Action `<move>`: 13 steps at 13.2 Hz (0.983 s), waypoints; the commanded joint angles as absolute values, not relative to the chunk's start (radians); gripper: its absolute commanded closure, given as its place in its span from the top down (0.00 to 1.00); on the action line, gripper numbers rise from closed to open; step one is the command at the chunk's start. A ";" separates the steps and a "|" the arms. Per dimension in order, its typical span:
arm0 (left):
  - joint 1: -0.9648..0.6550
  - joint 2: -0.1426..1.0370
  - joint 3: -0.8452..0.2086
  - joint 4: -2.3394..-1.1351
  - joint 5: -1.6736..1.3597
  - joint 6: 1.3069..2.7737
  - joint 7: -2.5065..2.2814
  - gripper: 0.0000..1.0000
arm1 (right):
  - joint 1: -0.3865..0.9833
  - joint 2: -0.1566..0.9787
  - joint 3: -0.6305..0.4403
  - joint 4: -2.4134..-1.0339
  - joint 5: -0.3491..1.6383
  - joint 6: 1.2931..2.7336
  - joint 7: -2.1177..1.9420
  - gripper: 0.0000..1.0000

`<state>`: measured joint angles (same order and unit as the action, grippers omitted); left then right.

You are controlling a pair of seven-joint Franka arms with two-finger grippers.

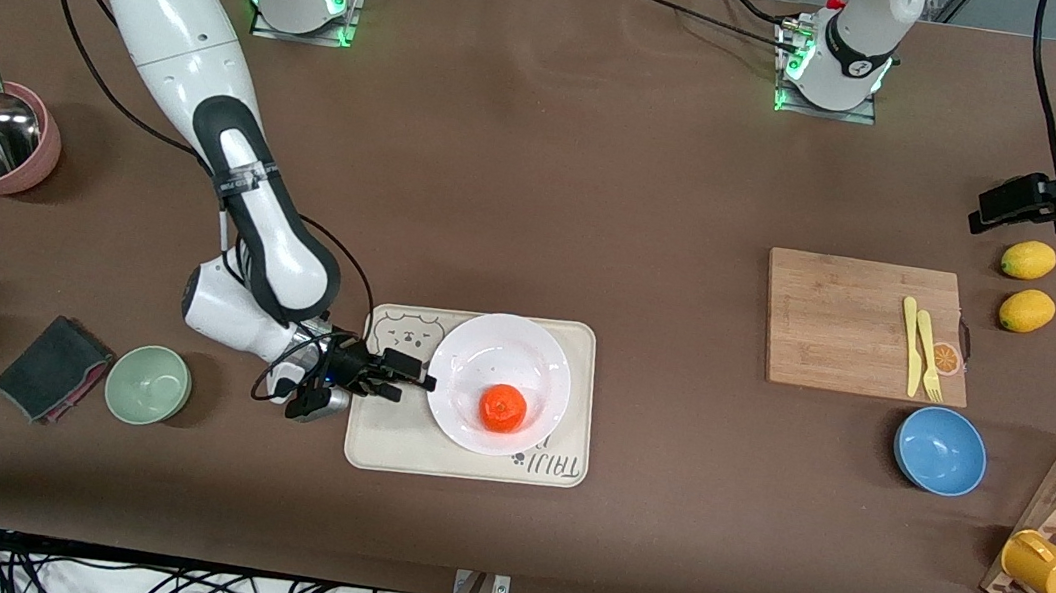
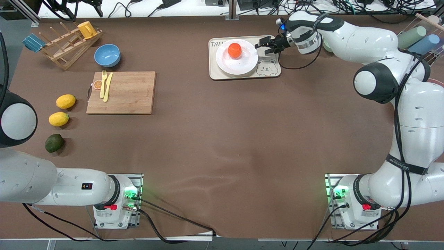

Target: Place orange and plate with both arms

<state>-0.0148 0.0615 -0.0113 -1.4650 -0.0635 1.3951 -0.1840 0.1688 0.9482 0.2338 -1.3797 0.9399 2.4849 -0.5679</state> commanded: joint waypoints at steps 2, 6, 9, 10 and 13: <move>-0.012 0.074 -0.023 -1.433 -0.041 1.373 -0.179 1.00 | 0.169 0.858 0.204 -1.407 0.697 2.390 -0.407 1.00; -0.020 0.075 -0.017 -1.433 -0.052 1.381 -0.176 1.00 | 0.170 0.730 0.103 -1.407 0.439 2.179 -0.357 1.00; -0.018 0.072 -0.014 -1.451 -0.055 1.416 -0.176 1.00 | 0.170 0.652 0.048 -1.402 0.323 2.061 -0.324 1.00; -0.020 0.072 -0.015 -1.454 -0.045 1.417 -0.178 1.00 | 0.172 0.614 0.043 -1.402 0.261 2.002 -0.302 1.00; -0.017 0.060 -0.015 -1.488 -0.041 1.416 -0.175 1.00 | 0.169 0.491 -0.003 -1.396 0.060 1.850 -0.281 1.00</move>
<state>-0.0157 0.0693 -0.0154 -1.4692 -0.0634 1.4106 -0.1839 0.1671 0.5808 0.0243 -1.3722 0.1452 1.9321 -0.2966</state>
